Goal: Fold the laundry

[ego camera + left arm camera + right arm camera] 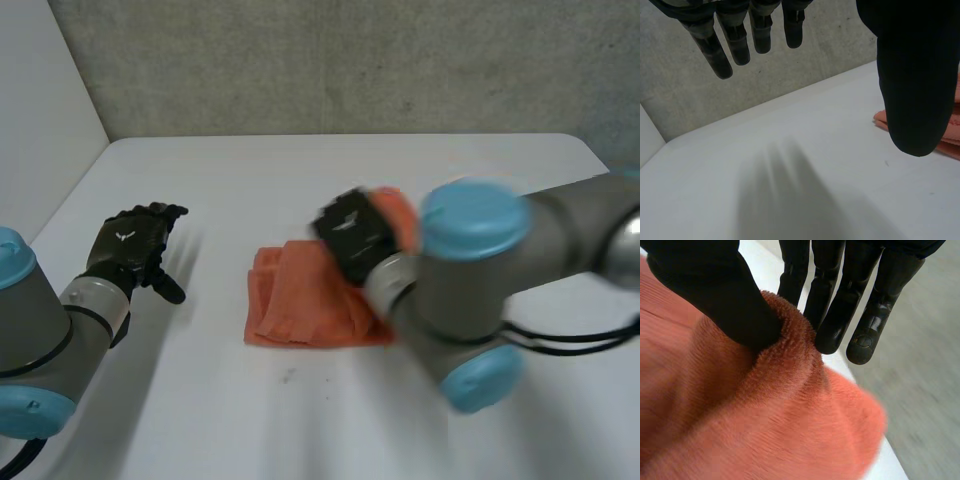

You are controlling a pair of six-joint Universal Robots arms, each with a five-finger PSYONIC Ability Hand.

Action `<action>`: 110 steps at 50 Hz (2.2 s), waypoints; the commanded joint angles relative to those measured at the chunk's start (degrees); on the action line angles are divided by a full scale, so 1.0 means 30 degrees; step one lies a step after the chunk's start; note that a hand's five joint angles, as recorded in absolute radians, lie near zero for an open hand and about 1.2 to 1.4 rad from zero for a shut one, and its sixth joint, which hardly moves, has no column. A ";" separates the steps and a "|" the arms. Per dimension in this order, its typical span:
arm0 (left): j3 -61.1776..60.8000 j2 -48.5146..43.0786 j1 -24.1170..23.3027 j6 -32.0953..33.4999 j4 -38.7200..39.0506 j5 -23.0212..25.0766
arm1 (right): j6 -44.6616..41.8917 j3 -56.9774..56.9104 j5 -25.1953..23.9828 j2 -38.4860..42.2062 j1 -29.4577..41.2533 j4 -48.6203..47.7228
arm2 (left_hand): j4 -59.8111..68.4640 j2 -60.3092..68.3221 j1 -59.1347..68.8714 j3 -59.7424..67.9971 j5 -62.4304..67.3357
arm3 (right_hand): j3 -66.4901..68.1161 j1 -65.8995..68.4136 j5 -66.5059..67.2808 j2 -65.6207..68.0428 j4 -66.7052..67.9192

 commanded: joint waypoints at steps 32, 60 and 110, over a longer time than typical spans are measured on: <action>0.9228 -0.4794 -0.7927 -0.4336 -0.4578 -0.0106 | 1.2492 0.2270 0.0194 -0.2271 -0.3485 0.0989 | 0.1029 0.0994 0.1224 0.0852 0.0644 | -1.9202 -1.4334 -1.8891 -1.8899 -1.9415; 0.7326 -0.5179 -0.6580 0.0029 -0.6045 -0.4735 | 1.2230 -0.4206 -0.1388 0.3473 -0.3282 0.6382 | 0.0695 0.0660 0.0890 0.0518 0.0310 | -1.9202 -1.4334 -1.8891 -1.8899 -1.9415; 1.0343 0.5046 -0.2214 -0.5039 -1.2871 0.1036 | 1.0941 0.3411 0.0107 -1.0180 -0.7852 0.3365 | -0.0539 -0.0574 -0.0344 -0.0716 -0.0925 | -1.9202 -1.4334 -1.8891 -1.8899 -1.9415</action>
